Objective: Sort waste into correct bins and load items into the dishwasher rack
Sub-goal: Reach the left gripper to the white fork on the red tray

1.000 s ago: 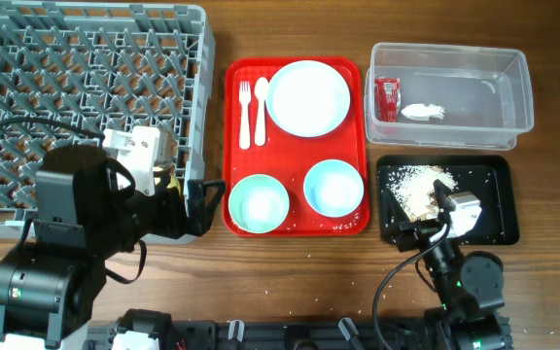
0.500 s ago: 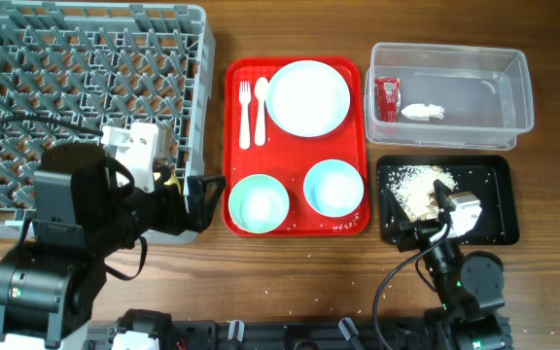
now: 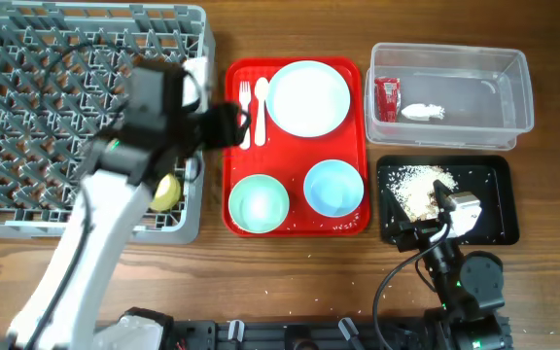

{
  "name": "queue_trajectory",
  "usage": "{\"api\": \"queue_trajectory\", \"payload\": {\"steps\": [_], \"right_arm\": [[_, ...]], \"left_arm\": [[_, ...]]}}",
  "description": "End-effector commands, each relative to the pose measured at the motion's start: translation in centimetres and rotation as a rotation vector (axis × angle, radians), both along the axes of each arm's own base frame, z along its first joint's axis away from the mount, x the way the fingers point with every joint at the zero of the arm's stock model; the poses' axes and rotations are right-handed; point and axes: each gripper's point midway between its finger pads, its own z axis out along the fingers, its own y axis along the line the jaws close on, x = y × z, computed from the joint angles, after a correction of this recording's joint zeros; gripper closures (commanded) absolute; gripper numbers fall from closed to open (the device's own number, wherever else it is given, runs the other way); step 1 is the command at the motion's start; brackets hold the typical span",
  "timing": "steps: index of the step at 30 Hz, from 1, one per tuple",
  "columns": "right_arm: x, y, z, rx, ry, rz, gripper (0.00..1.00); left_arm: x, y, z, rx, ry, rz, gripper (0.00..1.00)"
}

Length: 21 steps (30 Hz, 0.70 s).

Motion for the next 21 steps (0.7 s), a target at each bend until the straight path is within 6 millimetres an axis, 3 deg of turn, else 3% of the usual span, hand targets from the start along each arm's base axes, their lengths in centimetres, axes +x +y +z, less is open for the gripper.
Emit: {"api": "queue_trajectory", "payload": {"steps": [1,4,6,9,17,21], "right_arm": [[-0.1,0.1,0.3,0.013,-0.011,0.009,0.00],[-0.1,0.1,0.3,0.013,-0.011,0.009,0.00],[-0.1,0.1,0.3,0.013,-0.011,0.009,0.00],[-0.1,0.1,0.3,0.013,-0.011,0.009,0.00],[-0.1,0.1,0.3,0.013,-0.011,0.009,0.00],[-0.1,0.1,0.3,0.013,-0.011,0.009,0.00]], "left_arm": [[3.9,-0.4,-5.9,0.127,0.053,0.062,0.30],[6.9,-0.7,-11.4,0.231,0.071,0.086,0.30],[8.3,-0.7,-13.8,0.282,0.055,0.093,0.36],[10.2,0.5,-17.5,0.382,0.047,0.156,0.36],[10.4,1.1,-23.1,0.438,0.113,0.165,0.52],[10.6,1.0,-23.5,0.436,0.109,0.165,0.76]]}}
